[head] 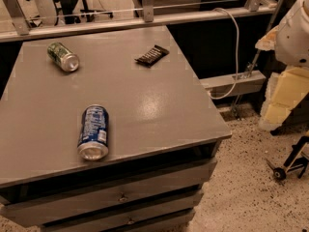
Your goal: Move rxbar chocolate near pepsi can
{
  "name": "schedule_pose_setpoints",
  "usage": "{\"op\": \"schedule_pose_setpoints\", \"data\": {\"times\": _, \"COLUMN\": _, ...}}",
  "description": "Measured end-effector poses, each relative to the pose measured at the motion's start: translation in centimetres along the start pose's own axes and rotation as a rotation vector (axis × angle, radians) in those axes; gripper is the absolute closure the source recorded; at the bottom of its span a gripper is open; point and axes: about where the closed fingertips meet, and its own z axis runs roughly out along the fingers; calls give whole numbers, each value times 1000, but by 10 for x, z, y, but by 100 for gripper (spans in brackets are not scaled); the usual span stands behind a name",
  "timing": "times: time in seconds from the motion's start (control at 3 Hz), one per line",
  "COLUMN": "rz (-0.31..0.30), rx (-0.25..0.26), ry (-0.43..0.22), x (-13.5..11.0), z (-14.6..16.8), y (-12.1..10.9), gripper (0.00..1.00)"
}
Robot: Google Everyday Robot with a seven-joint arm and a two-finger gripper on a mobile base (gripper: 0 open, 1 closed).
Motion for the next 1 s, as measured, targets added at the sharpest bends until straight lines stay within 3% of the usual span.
{"op": "schedule_pose_setpoints", "data": {"times": 0.33, "rz": 0, "rx": 0, "ry": 0, "x": 0, "z": 0, "y": 0, "gripper": 0}}
{"op": "schedule_pose_setpoints", "data": {"times": 0.67, "rz": -31, "rx": 19, "ry": -43, "x": -8, "z": 6, "y": -15, "gripper": 0}}
{"op": "schedule_pose_setpoints", "data": {"times": 1.0, "rz": -107, "rx": 58, "ry": -147, "x": -31, "z": 23, "y": -53, "gripper": 0}}
